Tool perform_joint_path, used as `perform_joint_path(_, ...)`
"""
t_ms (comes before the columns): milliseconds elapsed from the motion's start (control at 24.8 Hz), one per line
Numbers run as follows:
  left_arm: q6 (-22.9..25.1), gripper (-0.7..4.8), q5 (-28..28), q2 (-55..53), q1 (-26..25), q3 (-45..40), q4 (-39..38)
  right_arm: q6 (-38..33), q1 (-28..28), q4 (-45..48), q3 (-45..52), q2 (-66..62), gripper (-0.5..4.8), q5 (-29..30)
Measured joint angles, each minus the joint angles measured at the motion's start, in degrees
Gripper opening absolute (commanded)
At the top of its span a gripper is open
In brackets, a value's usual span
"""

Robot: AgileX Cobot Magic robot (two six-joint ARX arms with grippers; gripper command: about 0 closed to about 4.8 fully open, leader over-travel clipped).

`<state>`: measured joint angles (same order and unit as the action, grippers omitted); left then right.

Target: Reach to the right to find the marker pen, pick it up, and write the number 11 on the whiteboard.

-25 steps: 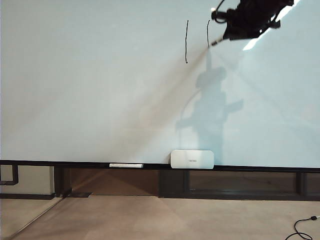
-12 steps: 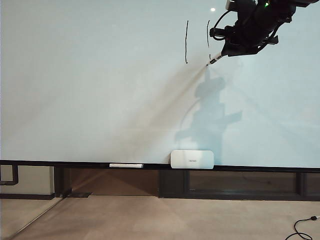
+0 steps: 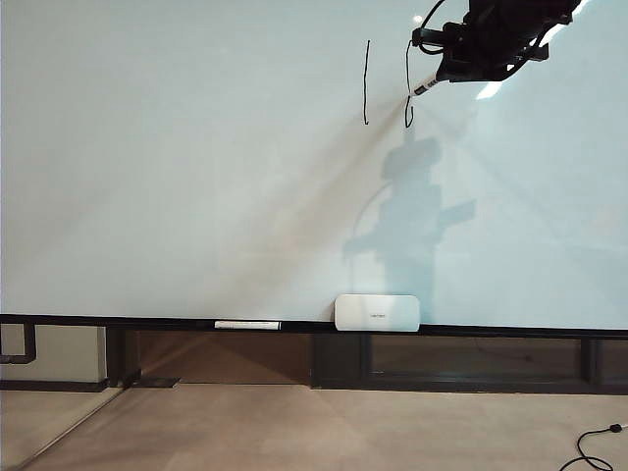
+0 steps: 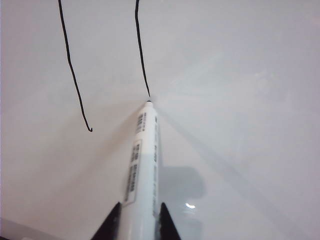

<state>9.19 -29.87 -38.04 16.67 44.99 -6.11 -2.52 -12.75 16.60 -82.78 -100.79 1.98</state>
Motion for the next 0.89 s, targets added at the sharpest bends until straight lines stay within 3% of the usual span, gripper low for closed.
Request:
perform_joint_path(363, 0.02, -0.05, 0.7, 0.04, 0.0, 0.0, -0.55, 0.2, -0.39, -2.62, 0.26, 2.73, -0.01, -0.5)
perform_joint_path(888, -0.24, -0.05, 20.44, 3.08, 0.0, 0.02, -1.49, 0.9, -1.73, -7.43, 6.36, 19.52, -0.01, -2.62)
